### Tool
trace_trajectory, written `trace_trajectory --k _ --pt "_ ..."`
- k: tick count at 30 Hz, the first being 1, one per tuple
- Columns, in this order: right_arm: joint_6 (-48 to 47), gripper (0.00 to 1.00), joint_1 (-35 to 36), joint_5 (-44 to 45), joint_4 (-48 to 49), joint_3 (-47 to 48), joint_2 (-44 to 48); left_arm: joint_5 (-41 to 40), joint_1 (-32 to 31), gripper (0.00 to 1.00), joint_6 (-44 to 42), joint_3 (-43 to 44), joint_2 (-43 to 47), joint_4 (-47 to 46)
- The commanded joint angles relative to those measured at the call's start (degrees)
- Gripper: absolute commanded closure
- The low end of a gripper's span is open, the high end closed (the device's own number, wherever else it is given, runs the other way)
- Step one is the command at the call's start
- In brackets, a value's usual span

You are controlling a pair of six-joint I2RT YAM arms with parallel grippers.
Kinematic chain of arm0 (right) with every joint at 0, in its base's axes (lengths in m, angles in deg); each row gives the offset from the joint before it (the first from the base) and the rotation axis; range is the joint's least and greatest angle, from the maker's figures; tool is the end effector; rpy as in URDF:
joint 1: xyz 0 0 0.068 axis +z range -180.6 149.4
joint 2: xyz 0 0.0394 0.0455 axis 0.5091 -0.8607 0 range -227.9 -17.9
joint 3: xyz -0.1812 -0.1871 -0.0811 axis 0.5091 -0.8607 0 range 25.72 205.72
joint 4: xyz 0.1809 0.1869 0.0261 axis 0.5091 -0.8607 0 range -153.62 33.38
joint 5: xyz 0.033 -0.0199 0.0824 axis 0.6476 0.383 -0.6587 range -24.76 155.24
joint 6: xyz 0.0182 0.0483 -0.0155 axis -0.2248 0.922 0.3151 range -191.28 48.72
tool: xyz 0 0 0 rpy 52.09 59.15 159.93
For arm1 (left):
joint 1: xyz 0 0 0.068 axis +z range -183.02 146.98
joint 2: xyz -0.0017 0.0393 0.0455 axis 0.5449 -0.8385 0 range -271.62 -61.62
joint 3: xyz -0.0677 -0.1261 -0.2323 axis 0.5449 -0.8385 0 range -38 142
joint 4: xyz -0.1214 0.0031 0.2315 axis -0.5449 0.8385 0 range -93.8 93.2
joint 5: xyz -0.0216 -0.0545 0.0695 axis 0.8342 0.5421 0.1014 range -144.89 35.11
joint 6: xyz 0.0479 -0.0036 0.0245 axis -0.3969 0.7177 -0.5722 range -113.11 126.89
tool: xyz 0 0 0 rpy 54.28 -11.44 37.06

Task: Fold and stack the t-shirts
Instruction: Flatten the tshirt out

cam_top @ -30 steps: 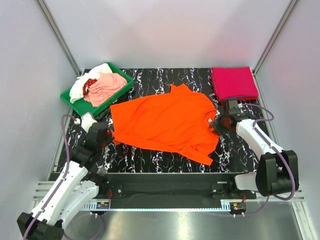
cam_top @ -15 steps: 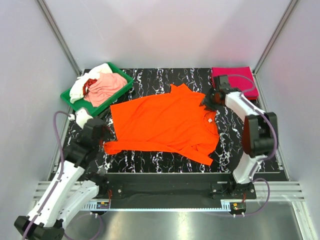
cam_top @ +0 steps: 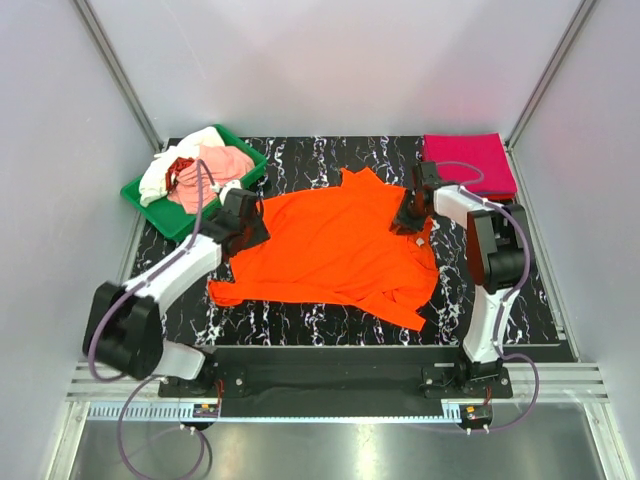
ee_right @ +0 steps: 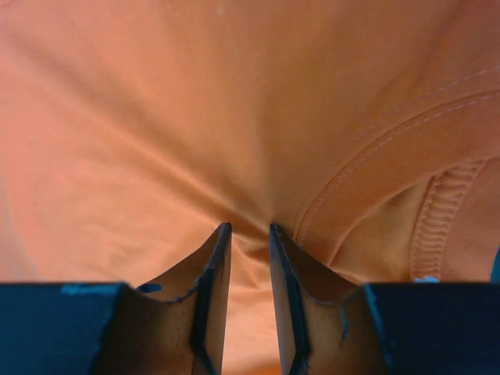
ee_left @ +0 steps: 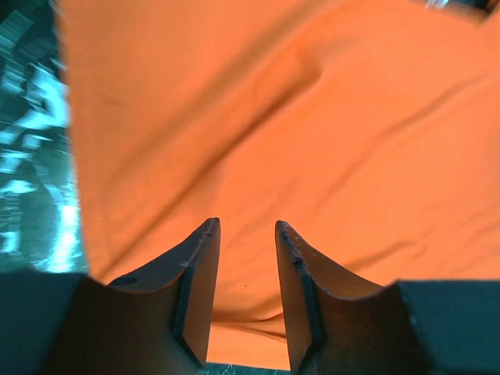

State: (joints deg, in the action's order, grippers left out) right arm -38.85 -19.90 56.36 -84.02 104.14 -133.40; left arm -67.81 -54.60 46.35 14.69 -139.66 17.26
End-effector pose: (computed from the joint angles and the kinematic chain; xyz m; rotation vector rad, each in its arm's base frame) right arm 0.4042 0.0820 0.1534 0.4711 2.7120 0.4276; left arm 0.2700 -0.0984 0.2424 -0.4734 2.3209 -0.2496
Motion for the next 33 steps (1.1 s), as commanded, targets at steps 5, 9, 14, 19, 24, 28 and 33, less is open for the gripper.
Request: trace_trajectory --k 5,9,14,19,24,28,33 --pt "3.17 0.71 1.43 6.6 -5.91 -13.71 8.88 9.23 -0.04 0.65 -0.35 -1.44 -11.25 -7.43" --pt "4.57 0.71 1.43 5.73 -6.44 -23.63 19.42 10.65 -3.01 0.69 1.14 -5.13 -12.93 -7.88" --pt "5.11 0.67 1.52 1.68 -6.7 -28.23 28.99 6.17 -11.88 0.69 5.53 -13.99 -9.5 -7.27" --pt "0.46 0.59 1.08 5.7 -5.74 -19.19 31.31 6.86 -18.14 0.76 13.43 -20.95 -8.72 -6.74" --pt "-10.87 0.58 -3.13 2.58 -2.84 -2.59 19.03 3.82 -18.93 0.73 12.49 -16.06 3.13 3.35" --pt "-17.89 0.57 -4.99 0.8 -3.71 9.37 7.25 -6.39 -15.61 0.43 1.97 -0.7 11.41 10.05" --pt "-22.31 0.56 -6.3 0.19 -5.74 21.33 -5.33 -0.1 1.86 0.41 -7.02 10.31 5.72 7.86"
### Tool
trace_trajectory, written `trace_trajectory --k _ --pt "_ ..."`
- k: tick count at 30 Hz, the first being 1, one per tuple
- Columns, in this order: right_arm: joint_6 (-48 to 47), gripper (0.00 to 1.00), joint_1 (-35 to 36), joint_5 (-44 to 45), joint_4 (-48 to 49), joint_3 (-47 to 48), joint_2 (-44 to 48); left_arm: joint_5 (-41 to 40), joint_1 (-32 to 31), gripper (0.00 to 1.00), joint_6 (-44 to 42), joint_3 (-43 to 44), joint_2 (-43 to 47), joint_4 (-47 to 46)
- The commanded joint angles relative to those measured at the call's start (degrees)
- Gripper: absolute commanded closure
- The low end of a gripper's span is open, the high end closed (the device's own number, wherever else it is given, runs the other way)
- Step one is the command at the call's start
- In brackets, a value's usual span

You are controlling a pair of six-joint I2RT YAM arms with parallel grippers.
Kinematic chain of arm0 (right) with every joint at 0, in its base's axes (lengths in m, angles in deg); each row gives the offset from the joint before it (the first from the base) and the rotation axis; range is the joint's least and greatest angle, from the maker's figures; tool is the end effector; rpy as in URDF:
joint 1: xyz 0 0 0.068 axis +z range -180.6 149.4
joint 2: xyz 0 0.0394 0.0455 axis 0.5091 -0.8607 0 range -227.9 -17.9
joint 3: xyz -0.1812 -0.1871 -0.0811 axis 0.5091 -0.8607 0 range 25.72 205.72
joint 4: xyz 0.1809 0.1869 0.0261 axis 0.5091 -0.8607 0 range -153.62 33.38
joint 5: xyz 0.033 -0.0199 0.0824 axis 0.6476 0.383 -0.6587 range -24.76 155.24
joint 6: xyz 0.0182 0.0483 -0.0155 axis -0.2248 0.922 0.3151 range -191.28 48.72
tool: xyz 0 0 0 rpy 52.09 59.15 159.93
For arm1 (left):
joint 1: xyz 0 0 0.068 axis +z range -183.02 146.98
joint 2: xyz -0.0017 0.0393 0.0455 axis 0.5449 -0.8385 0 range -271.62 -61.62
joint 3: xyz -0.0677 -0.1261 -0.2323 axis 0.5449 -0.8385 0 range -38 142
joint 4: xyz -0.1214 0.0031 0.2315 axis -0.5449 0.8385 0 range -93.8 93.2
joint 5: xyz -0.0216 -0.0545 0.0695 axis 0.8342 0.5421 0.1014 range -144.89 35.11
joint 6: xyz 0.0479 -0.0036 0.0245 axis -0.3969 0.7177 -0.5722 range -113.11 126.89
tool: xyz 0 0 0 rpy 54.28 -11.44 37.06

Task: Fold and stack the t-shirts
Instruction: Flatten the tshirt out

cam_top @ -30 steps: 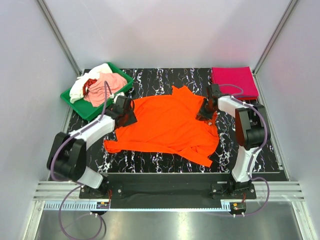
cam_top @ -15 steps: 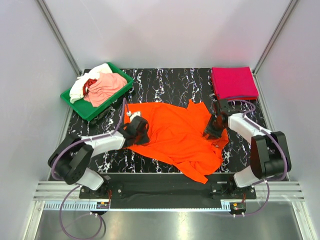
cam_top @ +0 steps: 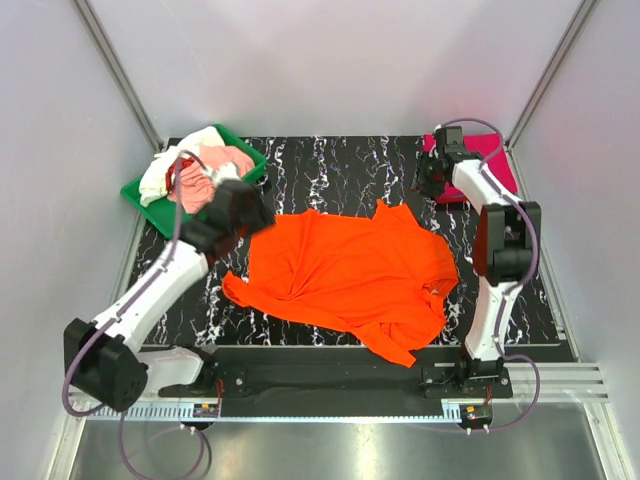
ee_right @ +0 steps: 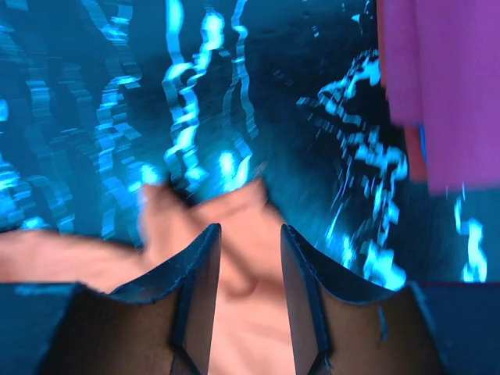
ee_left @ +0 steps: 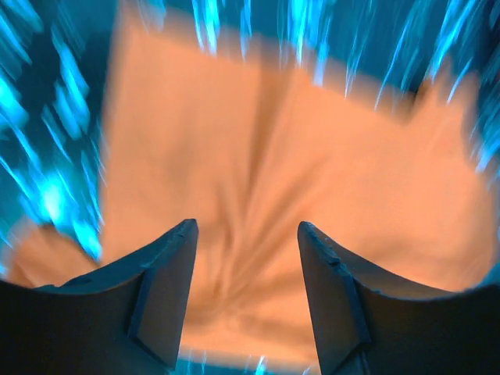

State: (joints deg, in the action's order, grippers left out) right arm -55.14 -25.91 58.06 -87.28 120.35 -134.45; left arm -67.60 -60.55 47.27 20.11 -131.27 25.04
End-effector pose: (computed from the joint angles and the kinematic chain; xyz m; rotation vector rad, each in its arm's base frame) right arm 0.4523 0.0416 0.2270 0.1967 2.4970 0.3076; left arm 0.2368 -0.1147 0.3004 -0.3717 2.2526 -0.3780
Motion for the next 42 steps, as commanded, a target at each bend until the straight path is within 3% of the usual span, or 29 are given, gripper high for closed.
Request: trace_trajectory --k 1,7,14,23,28,42 --pt "-6.9 0.57 -0.38 -2.13 -3.18 6.34 -5.86 -0.04 9.15 0.41 -10.3 8.04 -6.34 -0.01" --pt "-10.51 0.58 -0.73 -6.09 -7.22 13.47 -13.26 9.88 17.24 0.41 -14.71 14.57 -19.19 -1.5" --pt "-10.69 0.59 -0.73 -9.08 -8.1 14.18 -16.42 16.83 22.69 0.4 -16.21 17.13 -26.59 -2.3" --pt "-11.83 0.65 -0.73 -5.75 -9.25 12.77 -17.57 17.64 22.69 0.41 -17.79 18.62 -32.74 -1.95" --pt "-12.27 1.0 -0.73 -5.48 -9.25 12.42 -17.83 16.66 22.61 0.42 -18.23 20.73 -36.61 -1.86" --pt "-9.29 1.0 -0.73 -6.27 -9.07 12.51 -11.86 20.62 22.61 0.48 -21.92 26.18 -45.05 -2.82"
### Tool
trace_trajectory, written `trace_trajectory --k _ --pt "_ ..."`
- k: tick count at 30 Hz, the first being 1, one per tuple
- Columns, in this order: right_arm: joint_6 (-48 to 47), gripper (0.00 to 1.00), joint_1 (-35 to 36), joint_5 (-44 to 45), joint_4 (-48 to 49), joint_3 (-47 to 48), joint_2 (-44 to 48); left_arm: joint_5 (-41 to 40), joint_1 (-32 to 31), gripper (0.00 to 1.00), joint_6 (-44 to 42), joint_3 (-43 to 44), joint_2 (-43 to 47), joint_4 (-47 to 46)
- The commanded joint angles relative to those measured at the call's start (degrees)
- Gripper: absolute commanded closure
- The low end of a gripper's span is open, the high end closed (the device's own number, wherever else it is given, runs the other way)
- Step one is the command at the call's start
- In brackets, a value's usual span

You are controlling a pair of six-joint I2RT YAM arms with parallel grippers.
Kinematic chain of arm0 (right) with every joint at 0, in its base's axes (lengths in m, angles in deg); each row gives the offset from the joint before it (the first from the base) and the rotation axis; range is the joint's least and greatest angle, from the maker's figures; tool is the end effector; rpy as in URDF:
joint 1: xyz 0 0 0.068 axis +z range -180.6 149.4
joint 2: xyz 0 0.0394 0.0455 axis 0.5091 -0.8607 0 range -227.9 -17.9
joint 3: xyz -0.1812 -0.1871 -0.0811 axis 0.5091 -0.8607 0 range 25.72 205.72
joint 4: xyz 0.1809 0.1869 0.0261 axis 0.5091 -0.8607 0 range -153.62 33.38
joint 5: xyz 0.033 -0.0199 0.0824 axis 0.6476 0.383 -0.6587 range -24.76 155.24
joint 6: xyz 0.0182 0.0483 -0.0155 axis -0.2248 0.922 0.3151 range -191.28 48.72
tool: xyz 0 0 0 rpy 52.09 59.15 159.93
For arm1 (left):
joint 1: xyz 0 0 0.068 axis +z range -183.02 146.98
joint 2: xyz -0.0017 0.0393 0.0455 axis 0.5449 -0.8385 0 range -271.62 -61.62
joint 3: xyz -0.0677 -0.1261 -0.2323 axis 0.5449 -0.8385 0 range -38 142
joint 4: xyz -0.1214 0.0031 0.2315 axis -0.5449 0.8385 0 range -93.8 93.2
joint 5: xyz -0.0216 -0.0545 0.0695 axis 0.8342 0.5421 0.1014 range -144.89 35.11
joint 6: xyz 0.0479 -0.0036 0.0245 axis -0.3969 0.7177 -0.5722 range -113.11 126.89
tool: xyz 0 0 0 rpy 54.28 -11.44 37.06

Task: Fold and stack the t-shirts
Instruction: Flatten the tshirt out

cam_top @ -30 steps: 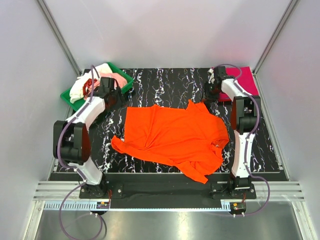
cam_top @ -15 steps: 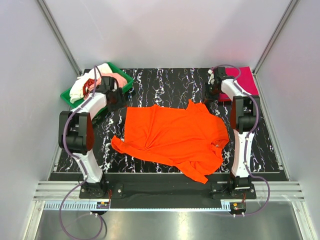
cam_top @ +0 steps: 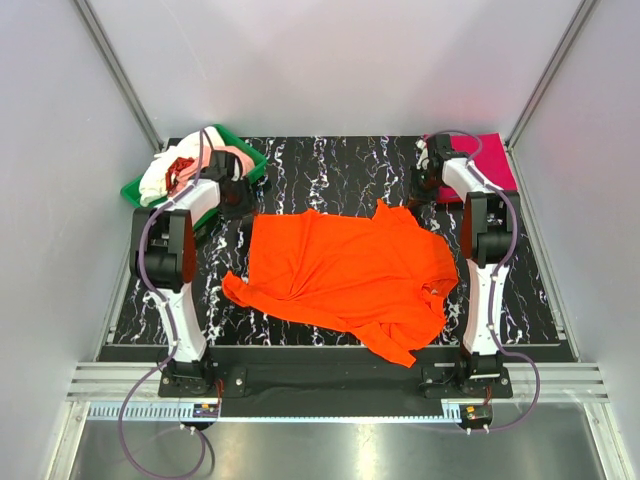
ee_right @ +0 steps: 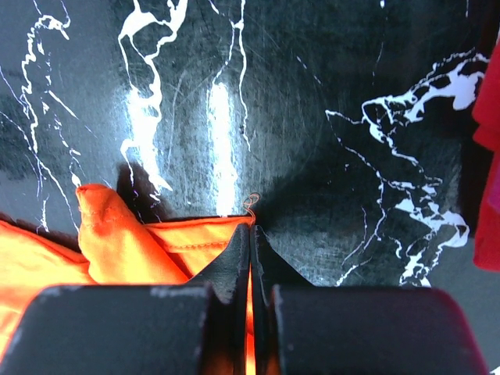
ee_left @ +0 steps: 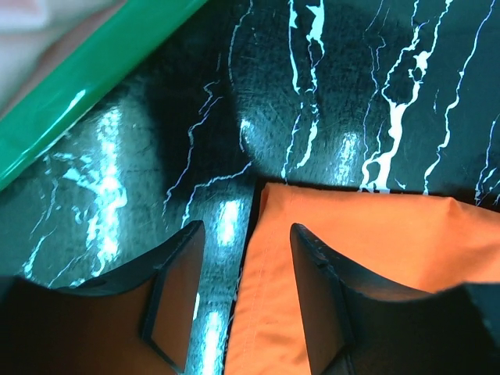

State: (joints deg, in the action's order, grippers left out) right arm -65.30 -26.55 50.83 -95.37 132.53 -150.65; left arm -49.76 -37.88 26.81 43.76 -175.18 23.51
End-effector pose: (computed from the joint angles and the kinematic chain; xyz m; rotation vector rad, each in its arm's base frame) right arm 0.4903 0.0436 0.1561 -0.0313 2.6984 0.3924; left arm 0.4197 -0.0390 0.1835 -0.3112 2.6027 -0.2700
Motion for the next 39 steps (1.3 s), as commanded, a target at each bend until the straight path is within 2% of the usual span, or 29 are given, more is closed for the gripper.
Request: trace_trajectory --k 1,8,16,20,21,22,27,30,35,39 --pt "0.88 1.0 -0.1 0.97 -0.9 0.25 4.77 2.96 -0.06 0.49 -1.38 2.62 -1.57 -1.38" --pt "1.58 1.0 -0.1 1.41 -0.99 -0.02 6.18 3.75 -0.67 0.54 -1.2 3.15 -4.83 -1.21" --pt "1.84 1.0 -0.1 2.55 -0.9 -0.55 8.2 6.21 -0.94 0.66 -1.38 5.43 -6.94 -1.29" --pt "2.19 1.0 -0.1 2.9 -0.99 -0.46 8.82 8.57 -1.11 0.85 -0.76 7.45 -7.38 -1.21" --pt "2.2 1.0 -0.1 2.99 -0.9 -0.54 8.74 9.02 -1.03 0.94 -0.59 7.89 -7.38 -1.21" --pt "2.37 1.0 -0.1 3.08 -0.9 -0.46 9.0 9.37 -1.11 0.99 -0.59 8.15 -7.38 -1.21" --pt "3.42 1.0 -0.1 4.57 -1.77 0.85 10.66 10.96 -1.11 1.0 0.55 11.83 -4.23 0.63" --pt "5.0 1.0 -0.1 7.99 -4.06 6.82 13.82 9.21 -1.03 1.0 0.56 19.3 0.87 6.07" --pt "7.03 1.0 -0.19 11.95 -4.85 18.77 22.0 6.49 -0.59 1.0 1.26 31.24 11.22 8.64" --pt "6.24 1.0 -0.19 16.15 -4.33 25.1 27.44 4.63 -0.32 1.0 1.35 34.96 17.57 8.9"
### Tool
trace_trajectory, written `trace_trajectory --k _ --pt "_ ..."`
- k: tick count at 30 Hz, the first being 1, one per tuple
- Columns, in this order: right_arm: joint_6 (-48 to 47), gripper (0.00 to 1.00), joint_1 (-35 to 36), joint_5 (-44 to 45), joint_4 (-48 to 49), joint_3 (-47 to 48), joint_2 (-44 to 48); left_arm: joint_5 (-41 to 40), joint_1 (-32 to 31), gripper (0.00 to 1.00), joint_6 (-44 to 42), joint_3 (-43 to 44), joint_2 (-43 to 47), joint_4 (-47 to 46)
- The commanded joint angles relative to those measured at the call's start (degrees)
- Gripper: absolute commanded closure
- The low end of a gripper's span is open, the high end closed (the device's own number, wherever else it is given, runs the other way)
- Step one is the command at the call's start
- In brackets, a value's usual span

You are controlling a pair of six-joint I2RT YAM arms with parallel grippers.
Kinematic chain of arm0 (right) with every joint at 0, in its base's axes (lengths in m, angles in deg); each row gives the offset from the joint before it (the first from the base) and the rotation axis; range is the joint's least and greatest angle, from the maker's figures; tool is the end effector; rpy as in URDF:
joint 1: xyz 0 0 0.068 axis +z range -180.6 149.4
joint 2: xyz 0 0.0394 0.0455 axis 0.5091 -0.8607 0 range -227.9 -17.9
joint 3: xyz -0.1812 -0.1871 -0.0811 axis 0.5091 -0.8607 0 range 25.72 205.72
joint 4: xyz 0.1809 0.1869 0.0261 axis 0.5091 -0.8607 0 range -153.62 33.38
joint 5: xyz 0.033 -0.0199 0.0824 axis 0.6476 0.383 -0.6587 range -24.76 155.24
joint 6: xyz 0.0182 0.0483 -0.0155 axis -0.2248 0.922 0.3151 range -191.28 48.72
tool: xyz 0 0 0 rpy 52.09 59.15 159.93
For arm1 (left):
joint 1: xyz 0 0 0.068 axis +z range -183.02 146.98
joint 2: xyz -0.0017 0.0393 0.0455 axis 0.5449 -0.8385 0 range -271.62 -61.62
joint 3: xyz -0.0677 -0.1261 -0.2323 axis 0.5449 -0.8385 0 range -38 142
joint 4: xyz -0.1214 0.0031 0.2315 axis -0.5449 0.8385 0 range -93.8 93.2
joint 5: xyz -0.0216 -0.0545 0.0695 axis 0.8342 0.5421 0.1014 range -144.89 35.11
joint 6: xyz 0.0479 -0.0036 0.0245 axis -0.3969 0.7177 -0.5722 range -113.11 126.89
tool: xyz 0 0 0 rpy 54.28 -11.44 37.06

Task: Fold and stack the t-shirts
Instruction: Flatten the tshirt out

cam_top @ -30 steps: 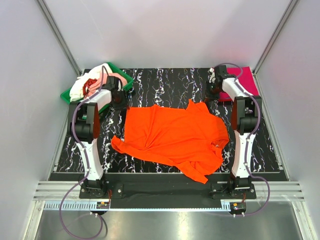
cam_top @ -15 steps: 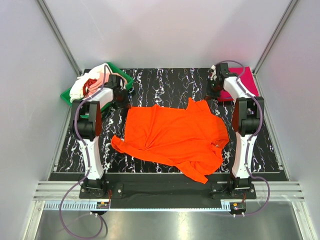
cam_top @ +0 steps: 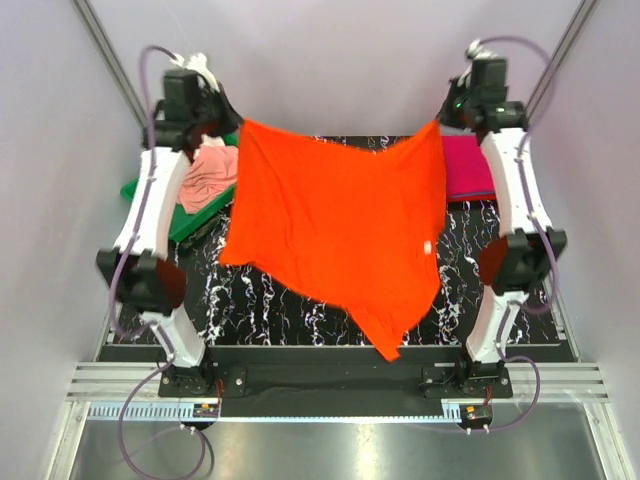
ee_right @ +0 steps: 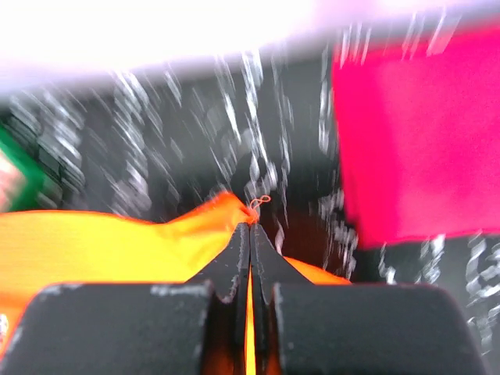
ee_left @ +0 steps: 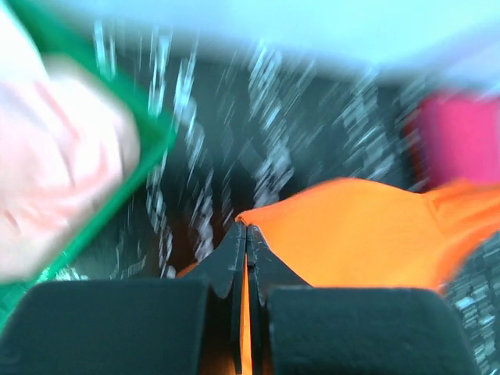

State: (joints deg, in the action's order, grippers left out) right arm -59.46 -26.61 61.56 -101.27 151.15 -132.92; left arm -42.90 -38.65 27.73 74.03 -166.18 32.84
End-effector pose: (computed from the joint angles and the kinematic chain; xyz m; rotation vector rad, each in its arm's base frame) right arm 0.4511 0.0338 0.3944 0.1116 2.1731 0.2273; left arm 0.4137 -0.0484 0.4074 -0.1496 2.1009 -0.4974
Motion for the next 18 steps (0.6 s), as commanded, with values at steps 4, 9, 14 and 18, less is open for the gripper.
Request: trace_trajectory --k 4,9,14,18 --pt "-0.83 1.0 -0.3 6.76 2.02 10.79 14.02 -4.95 0.71 1.0 -0.01 4.34 16.2 -0.43" --pt "0.05 1.0 -0.38 7.1 1.93 9.94 23.32 -6.8 0.71 1.0 -0.71 3.47 25.33 -0.43" --pt "-1.0 1.0 -0.3 8.86 2.89 0.2 37.55 -8.48 0.71 1.0 -0.19 1.18 35.79 -0.78" --pt "-0.3 1.0 -0.3 8.61 7.36 -8.08 48.99 -4.79 0.62 1.0 1.57 -0.22 42.05 -1.22"
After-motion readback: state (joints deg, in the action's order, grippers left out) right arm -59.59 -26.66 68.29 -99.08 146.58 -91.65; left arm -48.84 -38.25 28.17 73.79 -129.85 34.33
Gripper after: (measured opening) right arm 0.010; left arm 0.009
